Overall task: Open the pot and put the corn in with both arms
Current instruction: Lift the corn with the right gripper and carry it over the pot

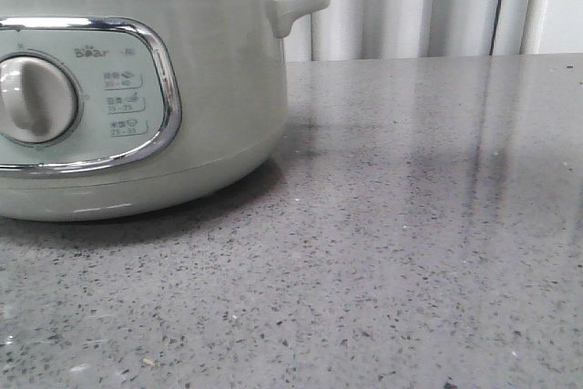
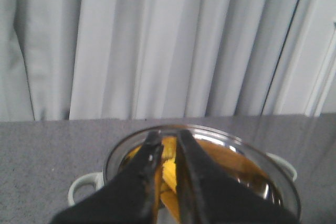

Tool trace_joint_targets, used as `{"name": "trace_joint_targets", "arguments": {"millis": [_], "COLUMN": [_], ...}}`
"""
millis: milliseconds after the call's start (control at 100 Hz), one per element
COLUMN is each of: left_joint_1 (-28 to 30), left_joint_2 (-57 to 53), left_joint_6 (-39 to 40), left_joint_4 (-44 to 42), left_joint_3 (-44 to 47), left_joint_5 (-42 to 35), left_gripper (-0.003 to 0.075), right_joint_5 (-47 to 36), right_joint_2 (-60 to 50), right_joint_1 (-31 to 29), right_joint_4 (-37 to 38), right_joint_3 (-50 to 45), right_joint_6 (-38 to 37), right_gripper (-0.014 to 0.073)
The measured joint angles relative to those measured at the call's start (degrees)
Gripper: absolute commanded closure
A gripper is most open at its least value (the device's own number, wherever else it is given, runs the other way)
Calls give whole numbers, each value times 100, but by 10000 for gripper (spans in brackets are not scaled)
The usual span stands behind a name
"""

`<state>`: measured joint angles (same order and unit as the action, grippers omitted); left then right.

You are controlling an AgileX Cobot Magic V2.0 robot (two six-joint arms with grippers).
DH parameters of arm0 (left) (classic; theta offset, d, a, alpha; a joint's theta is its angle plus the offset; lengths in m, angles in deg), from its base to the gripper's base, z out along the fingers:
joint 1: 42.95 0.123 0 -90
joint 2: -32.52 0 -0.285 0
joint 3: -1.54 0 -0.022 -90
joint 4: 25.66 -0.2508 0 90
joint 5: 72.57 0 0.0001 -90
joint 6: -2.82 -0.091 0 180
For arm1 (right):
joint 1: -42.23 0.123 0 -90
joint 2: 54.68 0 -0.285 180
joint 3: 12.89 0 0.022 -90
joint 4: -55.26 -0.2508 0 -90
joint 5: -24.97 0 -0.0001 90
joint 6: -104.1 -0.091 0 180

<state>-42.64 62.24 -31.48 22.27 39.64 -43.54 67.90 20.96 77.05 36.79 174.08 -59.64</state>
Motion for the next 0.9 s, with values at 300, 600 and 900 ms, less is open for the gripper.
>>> {"name": "trace_joint_targets", "arguments": {"millis": [300, 600, 900], "left_joint_1": [-1025, -1217, -1217], "left_joint_2": [0, 0, 0], "left_joint_6": [-884, -1006, -1006], "left_joint_4": [-996, -174, 71], "left_joint_3": [0, 676, 987], "left_joint_5": [798, -693, -1044], "left_gripper": [741, 741, 741], "right_joint_5": [-1066, -1945, -2203], "right_joint_2": [-3281, -6223, -6499], "right_joint_1": [-46, -342, -395], "right_joint_4": [1617, 2153, 2217], "right_joint_3": [-2473, -4845, -5115], "right_joint_6": [12, -67, -103], "right_gripper": [647, 647, 647]}}
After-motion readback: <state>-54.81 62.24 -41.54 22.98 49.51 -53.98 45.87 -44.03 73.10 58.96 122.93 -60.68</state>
